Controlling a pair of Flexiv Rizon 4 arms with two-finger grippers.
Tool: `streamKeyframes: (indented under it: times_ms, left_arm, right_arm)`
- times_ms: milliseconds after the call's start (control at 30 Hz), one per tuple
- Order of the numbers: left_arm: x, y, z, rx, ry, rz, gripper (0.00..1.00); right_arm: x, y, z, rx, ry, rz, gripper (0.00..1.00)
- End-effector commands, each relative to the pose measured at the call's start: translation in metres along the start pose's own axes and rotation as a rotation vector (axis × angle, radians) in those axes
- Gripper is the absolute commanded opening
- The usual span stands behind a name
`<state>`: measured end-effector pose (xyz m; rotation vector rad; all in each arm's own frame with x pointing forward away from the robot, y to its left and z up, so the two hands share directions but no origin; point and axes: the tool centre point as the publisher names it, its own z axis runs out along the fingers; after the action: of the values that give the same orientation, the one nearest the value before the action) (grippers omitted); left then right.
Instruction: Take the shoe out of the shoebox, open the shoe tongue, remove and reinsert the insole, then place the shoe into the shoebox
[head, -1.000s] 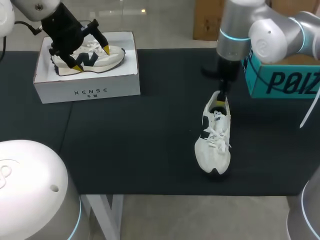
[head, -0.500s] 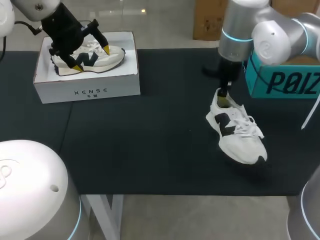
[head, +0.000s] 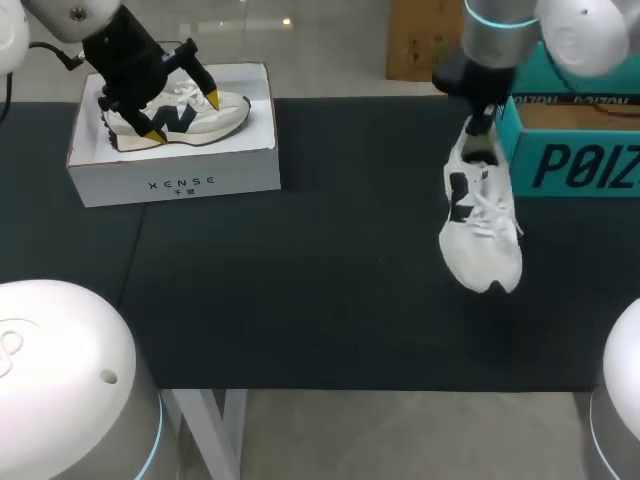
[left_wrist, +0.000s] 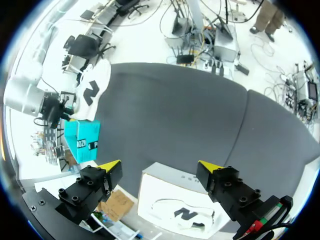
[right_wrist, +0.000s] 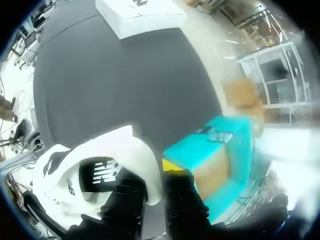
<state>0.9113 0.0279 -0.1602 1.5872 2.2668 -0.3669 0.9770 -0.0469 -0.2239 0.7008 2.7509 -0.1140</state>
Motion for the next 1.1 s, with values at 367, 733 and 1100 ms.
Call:
streamKeyframes:
  times_ms: [367, 733, 1100]
  left_arm:
    - [-0.001, 0.001, 0.000, 0.000, 0.004, 0.001, 1.00]
    - [-0.001, 0.001, 0.000, 0.000, 0.004, 0.001, 1.00]
    - [-0.001, 0.001, 0.000, 0.000, 0.004, 0.001, 1.00]
  right_arm:
    - [-0.052, -0.036, -0.093, -0.077, -0.069, -0.001, 0.00]
    - [-0.055, -0.037, -0.091, -0.068, -0.056, 0.030, 0.00]
    - [-0.154, -0.066, -0.097, 0.144, -0.009, 0.546, 0.00]
